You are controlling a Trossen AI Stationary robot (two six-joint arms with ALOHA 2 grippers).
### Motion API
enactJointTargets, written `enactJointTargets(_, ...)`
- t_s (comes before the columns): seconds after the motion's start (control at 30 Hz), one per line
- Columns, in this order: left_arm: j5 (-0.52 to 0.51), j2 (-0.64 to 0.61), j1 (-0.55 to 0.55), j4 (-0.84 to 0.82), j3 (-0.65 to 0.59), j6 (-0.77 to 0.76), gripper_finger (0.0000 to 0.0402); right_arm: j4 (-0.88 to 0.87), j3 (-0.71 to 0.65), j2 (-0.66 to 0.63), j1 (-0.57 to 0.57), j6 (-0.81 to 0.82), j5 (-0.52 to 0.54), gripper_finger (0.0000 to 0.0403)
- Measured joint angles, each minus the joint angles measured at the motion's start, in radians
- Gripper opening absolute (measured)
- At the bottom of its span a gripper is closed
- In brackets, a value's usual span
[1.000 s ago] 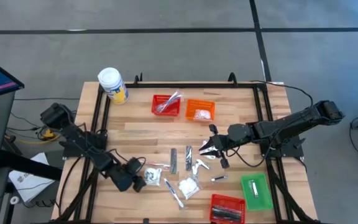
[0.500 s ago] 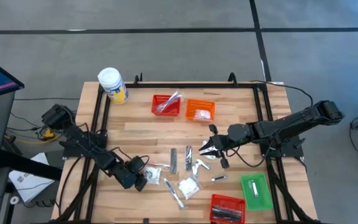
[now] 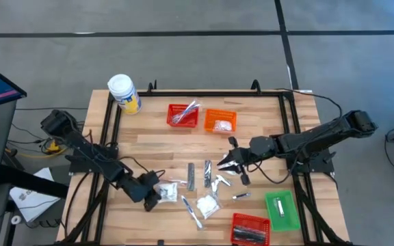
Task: Pick & Place Travel size toiletries
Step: Put the white cotton pack into the orange bin
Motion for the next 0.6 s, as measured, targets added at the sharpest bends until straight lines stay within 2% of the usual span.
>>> enactJointTargets(0.13,-0.036,-0.051,0.012,0.004,0.001,0.112,0.0002,0.111,0.001,0.074,0.000,0.002,0.000,0.0077)
enactJointTargets(0.23,-0.113,-0.067,0.021,0.005,0.012,0.213,0.0001,0.171,0.011,0.160,-0.003,0.019,0.000,0.0077)
enactJointTargets(0.33,-0.258,-0.074,0.021,0.008,0.038,0.323,0.0001,0.212,0.041,0.225,-0.022,0.033,0.000,0.0077)
enactJointTargets(0.47,-0.526,-0.075,0.009,0.012,0.081,0.486,0.0001,0.350,0.053,0.283,-0.058,0.083,0.000,0.0077)
enactJointTargets(0.6,-0.707,-0.074,0.009,0.022,0.122,0.638,0.0001,0.453,0.053,0.309,-0.079,0.110,0.000,0.0077)
